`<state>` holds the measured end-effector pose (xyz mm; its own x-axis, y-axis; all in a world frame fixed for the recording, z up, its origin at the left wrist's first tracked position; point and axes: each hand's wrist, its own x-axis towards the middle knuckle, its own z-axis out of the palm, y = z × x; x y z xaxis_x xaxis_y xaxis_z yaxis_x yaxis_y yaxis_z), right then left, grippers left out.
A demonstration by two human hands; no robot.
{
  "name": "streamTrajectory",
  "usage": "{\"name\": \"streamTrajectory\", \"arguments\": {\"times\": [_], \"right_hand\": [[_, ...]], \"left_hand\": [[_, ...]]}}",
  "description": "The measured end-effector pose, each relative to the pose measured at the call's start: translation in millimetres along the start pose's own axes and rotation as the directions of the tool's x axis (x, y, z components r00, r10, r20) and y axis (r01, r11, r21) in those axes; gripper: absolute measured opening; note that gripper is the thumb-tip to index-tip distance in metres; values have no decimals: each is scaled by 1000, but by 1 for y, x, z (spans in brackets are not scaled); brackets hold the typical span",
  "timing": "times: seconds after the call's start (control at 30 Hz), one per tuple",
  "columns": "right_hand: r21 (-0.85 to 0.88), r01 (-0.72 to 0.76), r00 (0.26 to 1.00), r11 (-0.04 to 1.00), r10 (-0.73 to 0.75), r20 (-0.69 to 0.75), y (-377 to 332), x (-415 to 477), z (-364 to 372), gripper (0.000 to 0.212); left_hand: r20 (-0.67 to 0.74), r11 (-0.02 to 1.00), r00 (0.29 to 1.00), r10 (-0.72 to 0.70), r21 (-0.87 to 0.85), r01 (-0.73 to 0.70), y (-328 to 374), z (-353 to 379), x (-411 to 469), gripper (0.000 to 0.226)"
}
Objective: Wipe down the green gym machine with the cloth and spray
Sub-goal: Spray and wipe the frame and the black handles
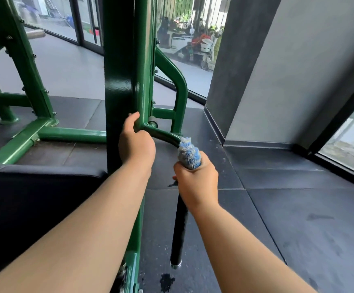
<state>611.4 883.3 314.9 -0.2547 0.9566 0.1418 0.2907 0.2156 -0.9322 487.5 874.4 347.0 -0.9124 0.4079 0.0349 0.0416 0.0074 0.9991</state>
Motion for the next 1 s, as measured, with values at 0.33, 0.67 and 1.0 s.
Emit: {"name": "streamTrajectory", "arguments": {"times": [0.33,0.67,1.0], "right_hand": [[-469,23,969,883,95,226,-30,12,-20,9],[-789,401,911,465,-116,395,-101,58,23,26],[-815,447,892,369,-121,435,-99,67,40,21]], "left_hand": [[151,967,969,194,136,-215,-17,-26,3,76],[243,965,939,242,40,-259,-38,-28,10,81],[352,913,885,304,158,-376,-53,-31,-2,82]]}}
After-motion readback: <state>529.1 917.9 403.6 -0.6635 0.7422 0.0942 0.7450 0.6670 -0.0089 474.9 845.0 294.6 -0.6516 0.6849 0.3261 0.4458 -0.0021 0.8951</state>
